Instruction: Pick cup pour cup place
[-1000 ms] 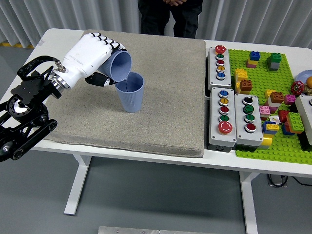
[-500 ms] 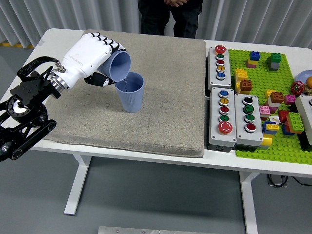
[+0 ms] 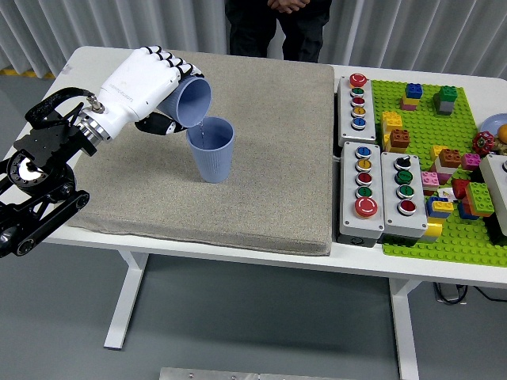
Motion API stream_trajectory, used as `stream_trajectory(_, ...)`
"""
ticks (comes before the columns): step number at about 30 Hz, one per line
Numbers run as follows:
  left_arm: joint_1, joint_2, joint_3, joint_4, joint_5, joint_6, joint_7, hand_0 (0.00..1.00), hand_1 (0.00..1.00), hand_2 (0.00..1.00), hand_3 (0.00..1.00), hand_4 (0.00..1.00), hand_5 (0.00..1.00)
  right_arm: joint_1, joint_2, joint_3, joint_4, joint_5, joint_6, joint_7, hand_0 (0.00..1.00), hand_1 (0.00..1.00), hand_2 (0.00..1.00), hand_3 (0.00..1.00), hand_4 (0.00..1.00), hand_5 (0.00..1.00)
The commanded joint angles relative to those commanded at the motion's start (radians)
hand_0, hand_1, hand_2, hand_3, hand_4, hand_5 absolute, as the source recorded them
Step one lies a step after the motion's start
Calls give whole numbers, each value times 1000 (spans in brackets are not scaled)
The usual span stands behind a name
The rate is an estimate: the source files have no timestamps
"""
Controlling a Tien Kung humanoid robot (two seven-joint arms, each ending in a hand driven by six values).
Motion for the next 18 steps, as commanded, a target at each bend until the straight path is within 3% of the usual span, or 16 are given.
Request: stream_trajectory(18,-5,-2,4,-1,1,4,3,588,518,527,506,839,89,5,0,-1,0,5,-2,1,724,694,747,706,335,278)
